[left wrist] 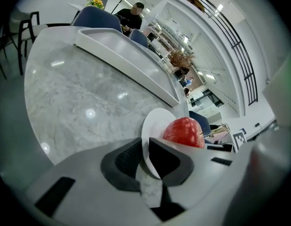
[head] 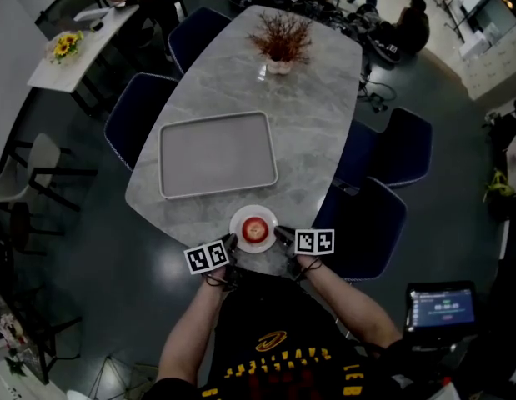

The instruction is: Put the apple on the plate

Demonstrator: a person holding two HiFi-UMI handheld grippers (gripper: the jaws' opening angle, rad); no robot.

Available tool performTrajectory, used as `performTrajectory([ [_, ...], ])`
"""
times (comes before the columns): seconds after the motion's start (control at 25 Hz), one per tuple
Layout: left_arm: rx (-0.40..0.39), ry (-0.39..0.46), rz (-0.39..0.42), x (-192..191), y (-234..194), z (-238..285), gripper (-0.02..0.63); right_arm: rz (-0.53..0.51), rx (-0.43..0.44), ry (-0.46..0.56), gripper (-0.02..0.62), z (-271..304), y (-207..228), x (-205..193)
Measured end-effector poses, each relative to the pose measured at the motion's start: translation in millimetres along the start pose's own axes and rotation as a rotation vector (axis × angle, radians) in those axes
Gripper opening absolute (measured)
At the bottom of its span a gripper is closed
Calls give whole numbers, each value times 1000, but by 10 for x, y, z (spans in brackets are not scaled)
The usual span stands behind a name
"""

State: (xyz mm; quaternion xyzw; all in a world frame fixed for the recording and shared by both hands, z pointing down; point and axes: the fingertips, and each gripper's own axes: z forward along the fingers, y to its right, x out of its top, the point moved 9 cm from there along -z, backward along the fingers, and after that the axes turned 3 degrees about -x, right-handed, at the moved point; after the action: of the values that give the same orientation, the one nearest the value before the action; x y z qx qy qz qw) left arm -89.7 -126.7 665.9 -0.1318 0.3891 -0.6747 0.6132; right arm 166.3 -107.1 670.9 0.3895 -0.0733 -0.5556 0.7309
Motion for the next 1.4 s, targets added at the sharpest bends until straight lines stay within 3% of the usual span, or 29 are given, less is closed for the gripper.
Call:
performTrajectory([
  [0.28, -32, 59, -82, 97, 274, -93, 48, 49, 123, 0, 32, -264, -55, 310],
  [0.88, -174, 237, -120, 995, 469, -565, 37, 82, 386, 41, 26, -139, -673, 1185],
  [1.16, -215, 263, -118, 1388, 446, -706, 37, 55, 424, 66, 25, -38, -985, 1516],
  [1.4, -248, 218, -118, 1847, 185, -652, 34, 77, 410, 74, 25, 309, -1133, 1716],
])
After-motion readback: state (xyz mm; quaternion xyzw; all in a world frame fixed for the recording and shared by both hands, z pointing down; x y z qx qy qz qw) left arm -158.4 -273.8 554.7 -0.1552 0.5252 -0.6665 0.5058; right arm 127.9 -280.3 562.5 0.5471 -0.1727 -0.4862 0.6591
